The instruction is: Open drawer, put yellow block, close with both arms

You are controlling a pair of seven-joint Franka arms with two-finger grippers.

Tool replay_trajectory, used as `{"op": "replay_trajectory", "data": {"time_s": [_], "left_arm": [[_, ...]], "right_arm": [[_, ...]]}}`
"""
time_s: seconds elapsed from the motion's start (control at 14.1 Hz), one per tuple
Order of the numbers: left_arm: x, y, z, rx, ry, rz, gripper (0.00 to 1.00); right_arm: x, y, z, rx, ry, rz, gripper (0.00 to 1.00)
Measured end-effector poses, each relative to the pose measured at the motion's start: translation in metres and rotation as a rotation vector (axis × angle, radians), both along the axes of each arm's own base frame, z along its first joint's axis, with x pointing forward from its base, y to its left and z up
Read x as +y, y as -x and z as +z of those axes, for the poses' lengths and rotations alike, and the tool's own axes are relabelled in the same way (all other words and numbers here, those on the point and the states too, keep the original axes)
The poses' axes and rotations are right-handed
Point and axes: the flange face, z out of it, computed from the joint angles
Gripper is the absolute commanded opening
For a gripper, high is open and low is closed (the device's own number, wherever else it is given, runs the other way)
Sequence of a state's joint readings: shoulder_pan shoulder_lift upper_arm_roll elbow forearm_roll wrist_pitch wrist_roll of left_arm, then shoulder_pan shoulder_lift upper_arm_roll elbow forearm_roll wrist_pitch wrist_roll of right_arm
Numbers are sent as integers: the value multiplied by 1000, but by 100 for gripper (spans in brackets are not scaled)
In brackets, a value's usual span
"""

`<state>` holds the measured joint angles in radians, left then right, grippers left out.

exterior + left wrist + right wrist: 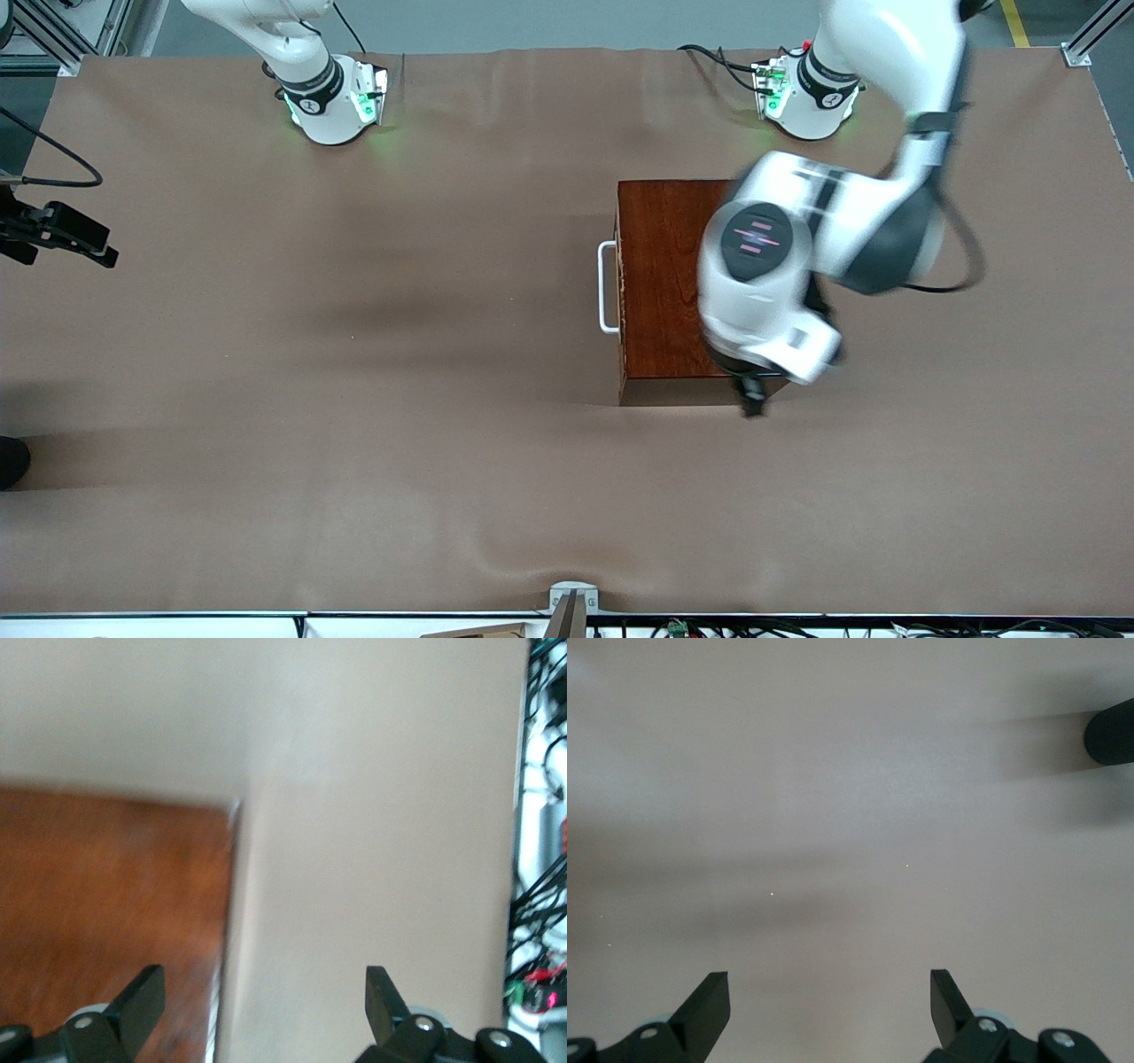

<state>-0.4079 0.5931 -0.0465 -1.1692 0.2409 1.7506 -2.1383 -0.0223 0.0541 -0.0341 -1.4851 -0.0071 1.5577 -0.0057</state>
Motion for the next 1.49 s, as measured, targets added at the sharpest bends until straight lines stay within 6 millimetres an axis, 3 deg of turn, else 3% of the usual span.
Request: {"op": "replay_trajectory", "data": {"time_s": [0.28, 0.5, 0.64, 0.85, 1.06, 1.49], "left_arm": [[118, -49, 9, -36, 7, -100, 100], [184, -71, -4, -54, 0, -212, 100], [203, -80, -23, -36, -13, -321, 100], [210, -85, -44, 9, -31, -472, 100], [220, -86, -50, 38, -49, -610, 100], [261, -84, -54, 120, -36, -944, 100]], "right_arm": [[0, 0, 0, 0, 0, 0, 100], [0, 0, 0, -1, 0, 0, 100], [0, 0, 0, -1, 0, 0, 100], [1, 0, 0, -1, 0, 1, 100], [2, -2, 1, -17, 0, 4, 100], [12, -3, 2, -25, 0, 22, 100]]}}
